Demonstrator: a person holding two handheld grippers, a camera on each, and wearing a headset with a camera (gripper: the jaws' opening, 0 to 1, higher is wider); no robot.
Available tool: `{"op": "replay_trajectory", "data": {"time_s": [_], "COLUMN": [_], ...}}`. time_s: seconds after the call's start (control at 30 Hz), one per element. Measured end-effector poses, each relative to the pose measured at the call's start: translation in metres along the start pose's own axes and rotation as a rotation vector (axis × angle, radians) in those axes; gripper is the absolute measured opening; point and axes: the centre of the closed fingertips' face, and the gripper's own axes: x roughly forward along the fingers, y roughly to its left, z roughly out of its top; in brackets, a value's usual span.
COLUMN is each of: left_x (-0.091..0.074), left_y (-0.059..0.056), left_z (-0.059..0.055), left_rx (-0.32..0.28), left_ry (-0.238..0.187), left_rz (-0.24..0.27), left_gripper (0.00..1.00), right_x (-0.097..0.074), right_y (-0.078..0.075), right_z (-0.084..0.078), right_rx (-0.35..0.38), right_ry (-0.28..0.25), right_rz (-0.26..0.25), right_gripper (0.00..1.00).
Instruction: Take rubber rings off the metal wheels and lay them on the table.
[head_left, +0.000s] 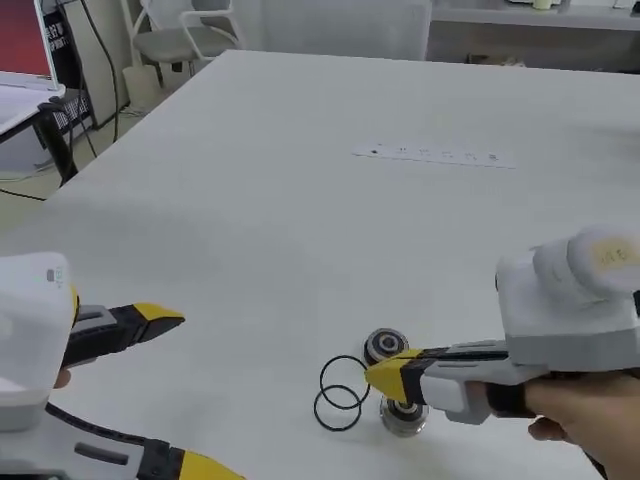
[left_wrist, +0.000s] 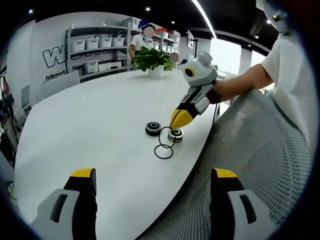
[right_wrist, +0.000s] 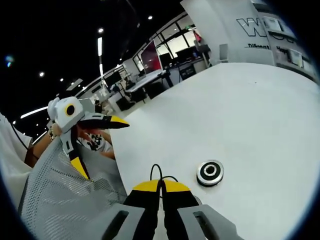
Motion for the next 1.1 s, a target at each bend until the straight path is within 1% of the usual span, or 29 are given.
{"op": "replay_trajectory", "data": {"time_s": [0.07,0.13,0.2,0.33,0.43,0.5,0.57,0.7,1.0,1.1], "left_x": [0.000,0.000,0.000,0.001,0.001,0.001,0.001,0.001,0.000,0.001], "left_y": [0.000,0.000,0.000,-0.001,-0.001,-0.001,-0.001,-0.001,-0.001,-0.001], "left_z": [-0.001,-0.002,-0.004,-0.004,-0.005,-0.005,-0.006,-0.005,-0.004,-0.005], "left_rx": [-0.001,-0.003,-0.010,-0.014,-0.015,-0.012,-0.015,-0.018,-0.022,-0.025], "left_ry": [0.004,0.009,0.016,0.015,0.022,0.025,0.026,0.022,0.018,0.018], "left_rz": [0.001,0.003,0.001,-0.005,-0.011,-0.011,-0.010,-0.007,-0.004,-0.005], "left_gripper": [0.93,0.93,0.92,0.92,0.92,0.92,0.91,0.91,0.89,0.88], "right_x": [0.002,0.004,0.004,0.006,0.007,0.008,0.010,0.011,0.010,0.010], "right_y": [-0.002,-0.002,-0.005,-0.010,-0.011,-0.012,-0.011,-0.013,-0.018,-0.019], "right_z": [-0.002,-0.006,-0.006,-0.007,-0.008,-0.011,-0.014,-0.016,-0.016,-0.016], "right_rx": [-0.003,-0.010,-0.030,-0.013,-0.008,-0.036,-0.047,-0.085,-0.094,-0.109], "right_ry": [0.004,0.024,0.019,0.020,0.019,0.029,0.044,0.057,0.062,0.061], "right_rz": [-0.002,-0.001,-0.014,-0.019,-0.022,-0.030,-0.031,-0.044,-0.061,-0.068], "right_gripper": [0.00,0.00,0.00,0.00,0.00,0.00,0.00,0.00,0.00,0.04]}}
